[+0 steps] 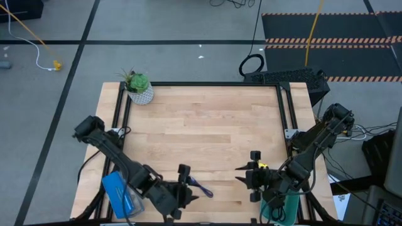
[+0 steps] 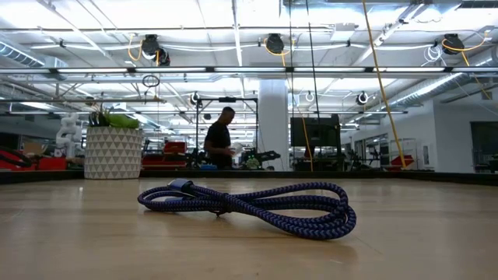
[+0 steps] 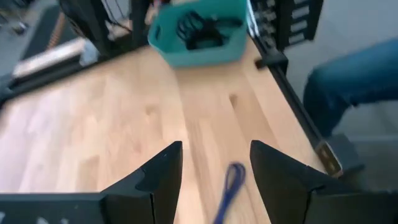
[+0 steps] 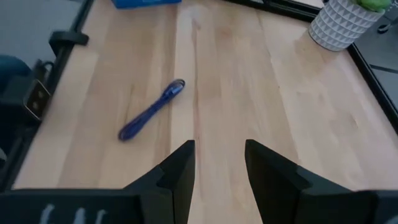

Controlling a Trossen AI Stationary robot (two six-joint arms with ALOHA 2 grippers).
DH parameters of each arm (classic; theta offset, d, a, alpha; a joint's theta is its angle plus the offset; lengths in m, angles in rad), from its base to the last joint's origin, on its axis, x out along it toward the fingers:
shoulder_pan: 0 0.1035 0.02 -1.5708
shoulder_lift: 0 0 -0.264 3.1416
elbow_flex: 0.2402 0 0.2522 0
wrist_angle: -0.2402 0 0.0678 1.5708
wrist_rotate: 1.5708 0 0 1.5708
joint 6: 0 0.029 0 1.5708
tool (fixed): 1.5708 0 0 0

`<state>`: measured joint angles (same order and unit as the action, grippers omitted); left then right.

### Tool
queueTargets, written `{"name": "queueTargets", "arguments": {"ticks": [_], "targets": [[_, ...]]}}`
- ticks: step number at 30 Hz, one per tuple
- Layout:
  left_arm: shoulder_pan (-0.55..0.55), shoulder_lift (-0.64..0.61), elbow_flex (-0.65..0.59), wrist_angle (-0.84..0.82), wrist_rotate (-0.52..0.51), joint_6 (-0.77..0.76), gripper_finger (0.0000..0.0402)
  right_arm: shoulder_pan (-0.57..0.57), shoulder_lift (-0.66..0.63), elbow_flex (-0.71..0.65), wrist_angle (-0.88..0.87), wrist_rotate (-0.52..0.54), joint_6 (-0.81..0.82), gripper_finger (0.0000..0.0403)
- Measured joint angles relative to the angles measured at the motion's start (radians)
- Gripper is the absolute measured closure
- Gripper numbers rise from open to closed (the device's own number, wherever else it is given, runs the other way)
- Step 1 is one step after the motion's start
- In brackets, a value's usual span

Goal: Pick and place USB-C Cables
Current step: Put the purple USB cable into the green bin

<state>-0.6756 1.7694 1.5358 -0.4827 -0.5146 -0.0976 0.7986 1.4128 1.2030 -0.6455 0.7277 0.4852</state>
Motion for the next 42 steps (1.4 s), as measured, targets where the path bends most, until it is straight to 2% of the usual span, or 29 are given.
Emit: {"name": "queueTargets", "arguments": {"ticks": [7,13,20,25,34,42], "targets": [[-0.01,0.011,0.006,-0.061,0.024,-0.069,0.0211,-0.013,0.0,0.0,0.044,-0.022,0.0,0.0271],[-0.005,0.011,0.011,-0.068,0.069,-0.088,0.0211,-0.021,0.0,0.0,0.044,-0.078,0.0,0.0271],[0.003,0.015,0.011,-0.129,0.089,-0.067,0.0211,-0.023,0.0,0.0,0.03,-0.079,-0.003,0.0271],[0.007,0.085,0.012,-0.119,0.092,-0.065,0.0205,-0.023,0.0,0.0,0.027,-0.105,-0.004,0.0271],[0.038,0.242,0.011,-0.008,0.097,-0.065,0.014,-0.023,0.0,0.0,0.026,-0.131,-0.019,0.0271],[0.054,0.307,0.011,0.015,0.129,-0.122,0.0133,-0.023,0.0,0.0,0.022,-0.131,-0.005,0.0271]]}}
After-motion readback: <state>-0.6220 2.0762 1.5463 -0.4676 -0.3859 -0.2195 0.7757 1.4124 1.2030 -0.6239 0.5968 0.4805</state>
